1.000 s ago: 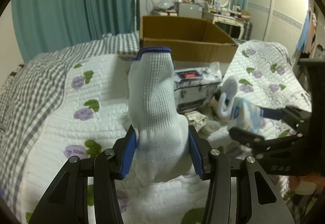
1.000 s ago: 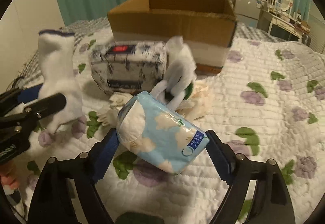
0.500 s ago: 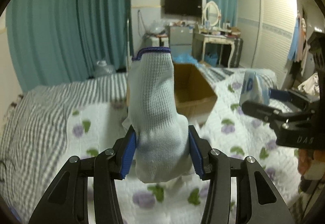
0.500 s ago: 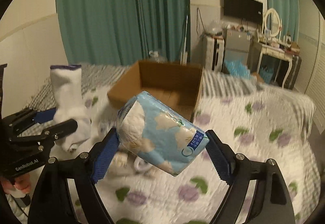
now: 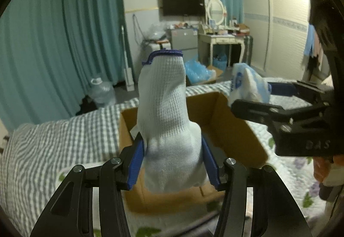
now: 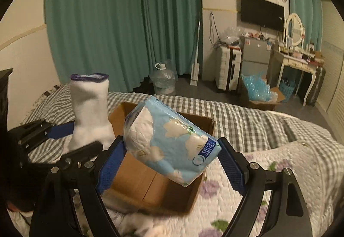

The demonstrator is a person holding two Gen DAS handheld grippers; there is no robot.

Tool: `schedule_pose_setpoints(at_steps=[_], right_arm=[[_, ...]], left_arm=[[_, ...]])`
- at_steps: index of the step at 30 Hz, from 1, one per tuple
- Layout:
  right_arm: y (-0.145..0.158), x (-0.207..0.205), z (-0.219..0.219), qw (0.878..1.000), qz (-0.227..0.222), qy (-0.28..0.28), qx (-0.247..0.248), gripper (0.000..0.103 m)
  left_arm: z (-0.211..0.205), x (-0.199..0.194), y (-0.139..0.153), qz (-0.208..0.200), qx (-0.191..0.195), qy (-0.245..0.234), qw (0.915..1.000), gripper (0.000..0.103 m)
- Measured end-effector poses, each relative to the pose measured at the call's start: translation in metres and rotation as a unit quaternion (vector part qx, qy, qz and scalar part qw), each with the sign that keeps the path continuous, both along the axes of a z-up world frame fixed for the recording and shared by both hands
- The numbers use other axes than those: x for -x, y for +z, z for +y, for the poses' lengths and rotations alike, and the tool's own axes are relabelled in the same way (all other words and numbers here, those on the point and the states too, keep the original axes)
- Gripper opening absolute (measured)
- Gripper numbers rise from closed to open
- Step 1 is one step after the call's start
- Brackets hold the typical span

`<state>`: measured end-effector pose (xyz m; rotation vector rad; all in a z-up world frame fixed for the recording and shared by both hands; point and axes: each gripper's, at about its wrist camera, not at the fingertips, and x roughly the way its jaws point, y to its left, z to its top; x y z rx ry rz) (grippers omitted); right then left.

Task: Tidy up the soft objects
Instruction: 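Carry the sock and diaper pack into the box and open both tools, then grasp the folded white fabric strap with the left tool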

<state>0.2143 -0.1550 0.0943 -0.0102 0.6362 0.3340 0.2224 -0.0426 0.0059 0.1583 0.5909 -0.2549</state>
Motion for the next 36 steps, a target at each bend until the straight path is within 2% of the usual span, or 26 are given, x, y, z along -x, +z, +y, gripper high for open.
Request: schedule_pose_setpoints(at_steps=[4, 6, 7, 8, 13, 19, 21, 22, 27, 31, 36], right_arm=[[-0.018, -0.037, 0.003, 1.000, 0.019, 0.000, -0.001, 0.086], [-0.025, -0.051, 0.003, 1.000, 0.020, 0.000, -0.003, 0.088], [-0.029, -0.053, 0.002, 1.000, 0.021, 0.003, -0.007, 0.092], [-0.030, -0.057, 0.002, 1.000, 0.019, 0.003, -0.018, 0.100], [-0.030, -0.050, -0.010, 0.999, 0.018, -0.009, -0.043, 0.102], [0.010, -0.003, -0.023, 0.999, -0.009, -0.025, -0.024, 0.102], [0.029, 0.021, -0.022, 0.999, -0.022, -0.023, -0.010, 0.102], [0.037, 0.031, -0.022, 0.999, -0.028, -0.022, -0.003, 0.103], [0.076, 0.098, -0.018, 0.997, -0.062, -0.012, 0.038, 0.103], [0.082, 0.137, -0.013, 0.996, -0.072, -0.004, 0.051, 0.103], [0.049, 0.169, -0.005, 0.996, -0.053, 0.006, 0.068, 0.103]], left_arm=[[-0.001, -0.017, -0.016, 0.006, -0.009, -0.001, 0.9999, 0.059], [-0.001, -0.017, -0.018, -0.002, -0.016, -0.004, 0.9999, 0.073], [-0.002, -0.015, -0.016, -0.012, -0.021, 0.002, 0.9997, 0.081], [-0.003, -0.011, -0.014, -0.022, -0.026, 0.009, 0.9994, 0.085], [0.011, 0.006, 0.004, -0.022, -0.006, 0.027, 0.9994, 0.085], [0.026, 0.062, 0.047, -0.050, 0.011, 0.040, 0.9979, 0.085], [0.032, 0.082, 0.060, -0.058, 0.020, 0.039, 0.9974, 0.088], [0.036, 0.094, 0.069, -0.066, 0.020, 0.041, 0.9968, 0.094], [0.043, 0.145, 0.089, -0.094, 0.018, 0.045, 0.9944, 0.094], [0.044, 0.169, 0.080, -0.098, 0.008, 0.066, 0.9929, 0.094], [0.050, 0.178, 0.043, -0.059, 0.037, 0.083, 0.9941, 0.094]])
